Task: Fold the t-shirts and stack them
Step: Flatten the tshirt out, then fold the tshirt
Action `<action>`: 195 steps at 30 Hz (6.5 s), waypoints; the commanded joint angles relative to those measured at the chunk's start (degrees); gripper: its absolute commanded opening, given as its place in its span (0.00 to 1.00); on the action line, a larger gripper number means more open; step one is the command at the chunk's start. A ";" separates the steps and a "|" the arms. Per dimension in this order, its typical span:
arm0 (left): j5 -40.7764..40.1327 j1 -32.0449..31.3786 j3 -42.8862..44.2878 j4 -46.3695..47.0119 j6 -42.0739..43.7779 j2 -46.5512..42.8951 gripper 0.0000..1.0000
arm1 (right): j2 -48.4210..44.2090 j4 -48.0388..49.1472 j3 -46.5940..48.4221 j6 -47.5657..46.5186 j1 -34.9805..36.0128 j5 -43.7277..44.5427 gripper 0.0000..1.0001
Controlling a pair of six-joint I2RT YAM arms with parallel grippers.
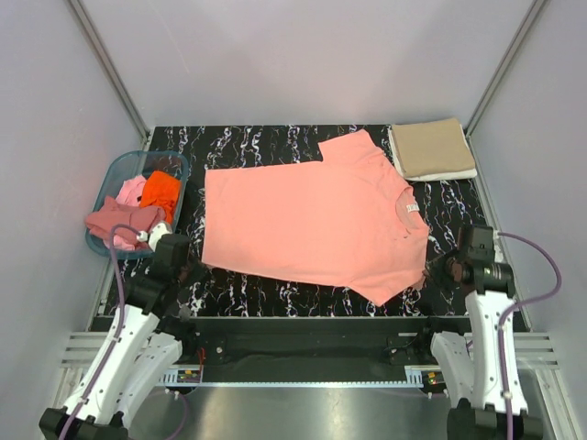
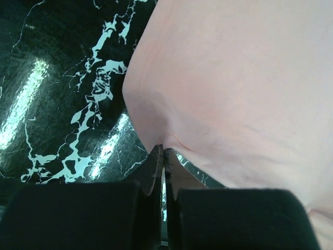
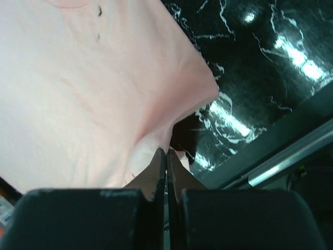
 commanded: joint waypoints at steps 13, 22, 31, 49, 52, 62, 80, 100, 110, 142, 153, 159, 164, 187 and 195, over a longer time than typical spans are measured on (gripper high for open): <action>-12.50 -0.12 5.74 8.87 2.67 17.03 0.00 | 27.71 18.39 10.44 -12.06 2.97 2.95 0.00; -14.62 -0.12 6.45 11.51 4.60 23.36 0.00 | 36.60 19.27 20.81 -15.84 7.71 5.50 0.00; -19.02 -0.12 8.99 14.50 8.21 28.72 0.00 | 40.91 21.99 25.31 -21.72 10.27 6.82 0.00; -19.64 0.23 13.83 16.61 6.71 41.46 0.00 | 46.71 27.27 29.53 -27.18 10.36 7.44 0.00; -19.28 0.76 15.32 16.44 6.98 43.39 0.00 | 47.94 27.89 31.11 -28.14 10.88 7.52 0.00; -21.21 1.02 17.78 16.43 7.94 49.02 0.00 | 53.21 29.12 37.09 -33.06 13.52 10.25 0.00; -21.05 2.43 22.62 15.03 11.20 54.04 0.00 | 56.82 21.49 39.98 -32.46 15.37 17.62 0.00; -9.27 2.34 7.42 6.51 8.83 20.65 0.00 | 12.64 -2.07 16.79 -6.45 15.37 10.52 0.00; -7.94 2.34 5.66 6.15 7.86 20.20 0.00 | 8.30 -0.59 9.94 -5.29 15.28 7.44 0.00; -17.97 2.34 20.59 11.60 11.99 50.52 0.00 | 46.62 19.18 30.49 -31.83 15.28 15.70 0.00; -16.47 2.34 25.25 12.66 12.87 59.57 0.00 | 53.21 26.22 34.98 -38.69 16.42 11.66 0.00; -16.64 2.34 25.78 12.66 13.04 60.89 0.00 | 55.41 26.74 36.74 -40.62 16.95 12.27 0.00; -18.93 2.43 25.70 12.48 12.60 60.81 0.00 | 57.08 27.71 37.35 -42.55 17.04 14.20 0.00; -22.10 2.96 30.00 11.78 13.22 64.85 0.00 | 57.87 27.80 35.95 -43.09 17.04 15.79 0.00; -21.48 3.05 30.88 11.69 13.31 66.25 0.00 | 59.19 28.41 37.44 -42.38 17.13 13.50 0.00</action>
